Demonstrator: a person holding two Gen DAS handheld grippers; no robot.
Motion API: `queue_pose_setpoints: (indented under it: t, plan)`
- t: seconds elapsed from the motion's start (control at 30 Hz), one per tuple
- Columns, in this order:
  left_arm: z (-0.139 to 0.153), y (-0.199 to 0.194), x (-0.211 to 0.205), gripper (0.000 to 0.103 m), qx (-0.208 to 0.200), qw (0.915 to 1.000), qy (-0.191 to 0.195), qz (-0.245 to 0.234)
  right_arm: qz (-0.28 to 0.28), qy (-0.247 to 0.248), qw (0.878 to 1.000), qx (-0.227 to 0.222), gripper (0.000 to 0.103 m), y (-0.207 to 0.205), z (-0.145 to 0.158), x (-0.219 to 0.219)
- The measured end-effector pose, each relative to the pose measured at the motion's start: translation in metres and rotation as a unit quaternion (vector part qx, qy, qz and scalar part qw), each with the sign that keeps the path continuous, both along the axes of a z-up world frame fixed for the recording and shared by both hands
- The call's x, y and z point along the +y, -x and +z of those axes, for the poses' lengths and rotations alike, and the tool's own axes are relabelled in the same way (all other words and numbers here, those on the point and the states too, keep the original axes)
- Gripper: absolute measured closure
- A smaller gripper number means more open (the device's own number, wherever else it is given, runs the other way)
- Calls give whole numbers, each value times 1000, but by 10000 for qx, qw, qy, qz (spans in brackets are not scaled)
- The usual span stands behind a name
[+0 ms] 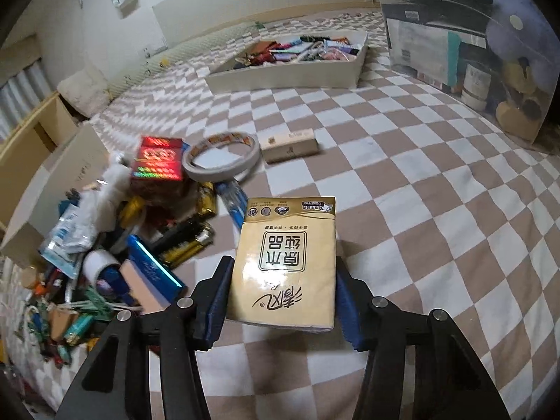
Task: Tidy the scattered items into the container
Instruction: 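Lift the pink eyelash curler with the left tool while the right tool lifts the tissue pack, then carry the eyelash curler over the white box with the left tool and open it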
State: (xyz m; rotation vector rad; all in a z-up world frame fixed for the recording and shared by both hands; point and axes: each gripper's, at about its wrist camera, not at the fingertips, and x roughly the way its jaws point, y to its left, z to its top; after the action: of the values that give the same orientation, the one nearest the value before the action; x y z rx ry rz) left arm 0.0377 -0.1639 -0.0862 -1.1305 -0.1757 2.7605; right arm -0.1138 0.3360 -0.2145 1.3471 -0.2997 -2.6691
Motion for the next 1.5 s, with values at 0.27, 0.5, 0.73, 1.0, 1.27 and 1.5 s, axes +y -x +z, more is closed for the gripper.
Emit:
queue_pose_setpoints:
  t: [0.27,0.5,0.73,1.0,1.27,1.5]
  plan:
    - [7,8,2,65,105,9999,-90,27,384,325,9978,423,48,-1,47,-16]
    - [16,16,7,65,241,9996,-142,26,921,367,9918,802,48,-1,97,-41]
    - [27,27,15,65,386,9992,-106,-24,1539,547,9801,1126,48,-4,149,-67]
    - [55,45,18,65,570,9983,-87,-16,2164,1179,9598,1345,48,6,205,-92]
    - [90,76,6,65,813,9966,17,143,2929,1315,9348,1517,48,26,258,-148]
    - [108,112,-17,65,882,9952,-26,419,3433,1144,9166,1702,48,45,284,-209]
